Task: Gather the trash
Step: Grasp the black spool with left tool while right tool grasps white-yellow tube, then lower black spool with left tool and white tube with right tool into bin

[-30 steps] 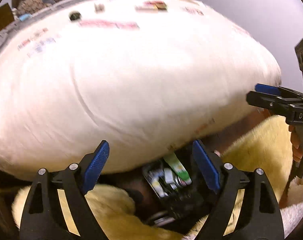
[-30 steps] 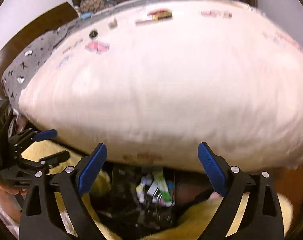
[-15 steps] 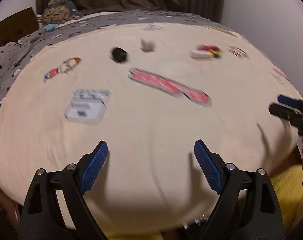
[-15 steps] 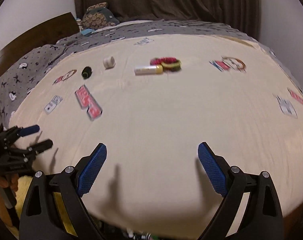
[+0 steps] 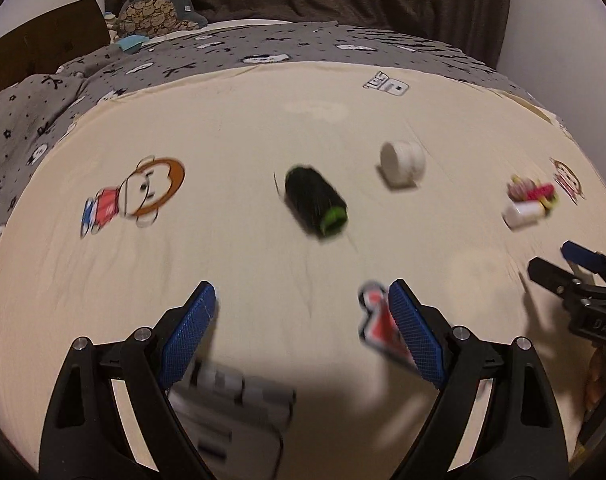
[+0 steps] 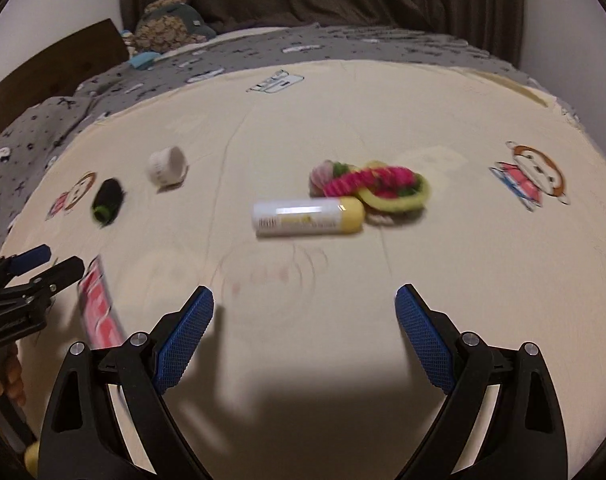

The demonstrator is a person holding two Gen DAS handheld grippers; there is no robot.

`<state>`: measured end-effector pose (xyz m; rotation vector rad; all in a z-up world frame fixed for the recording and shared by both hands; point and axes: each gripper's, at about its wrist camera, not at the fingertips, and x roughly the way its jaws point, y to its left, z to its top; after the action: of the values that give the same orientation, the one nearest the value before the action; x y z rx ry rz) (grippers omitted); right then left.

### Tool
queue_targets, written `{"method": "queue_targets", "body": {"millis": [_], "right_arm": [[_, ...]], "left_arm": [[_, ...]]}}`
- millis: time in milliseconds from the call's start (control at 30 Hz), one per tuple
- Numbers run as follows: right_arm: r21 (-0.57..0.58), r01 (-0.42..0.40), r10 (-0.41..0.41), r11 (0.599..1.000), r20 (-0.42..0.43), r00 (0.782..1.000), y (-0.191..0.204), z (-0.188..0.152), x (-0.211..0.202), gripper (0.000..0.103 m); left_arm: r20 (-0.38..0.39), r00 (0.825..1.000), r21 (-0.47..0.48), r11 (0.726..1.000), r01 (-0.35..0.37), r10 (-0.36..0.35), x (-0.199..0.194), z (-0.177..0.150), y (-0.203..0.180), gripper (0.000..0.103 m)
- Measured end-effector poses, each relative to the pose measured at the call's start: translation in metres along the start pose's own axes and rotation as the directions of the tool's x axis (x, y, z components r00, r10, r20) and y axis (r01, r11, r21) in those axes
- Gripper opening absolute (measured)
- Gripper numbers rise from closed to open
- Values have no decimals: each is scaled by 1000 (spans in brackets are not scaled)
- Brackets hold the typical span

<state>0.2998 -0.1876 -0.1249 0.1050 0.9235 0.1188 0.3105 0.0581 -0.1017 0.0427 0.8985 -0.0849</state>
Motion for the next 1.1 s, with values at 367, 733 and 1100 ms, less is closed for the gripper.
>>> {"method": "queue_targets", "body": {"millis": [367, 733, 1100], "right_arm": [[4, 37, -37, 999, 1, 999, 2, 28, 29, 95], [-23, 8, -8, 1000, 6, 1000, 3, 24, 18, 69], [-99, -26, 29, 995, 33, 999, 8, -41, -56, 69]], "left_arm": [[-38, 999, -33, 999, 8, -10, 51, 42, -1, 83], [-58, 998, 0, 1000, 22, -22, 50, 48, -6, 31], [-11, 995, 60, 993, 100, -100, -25, -14, -33, 26]]}}
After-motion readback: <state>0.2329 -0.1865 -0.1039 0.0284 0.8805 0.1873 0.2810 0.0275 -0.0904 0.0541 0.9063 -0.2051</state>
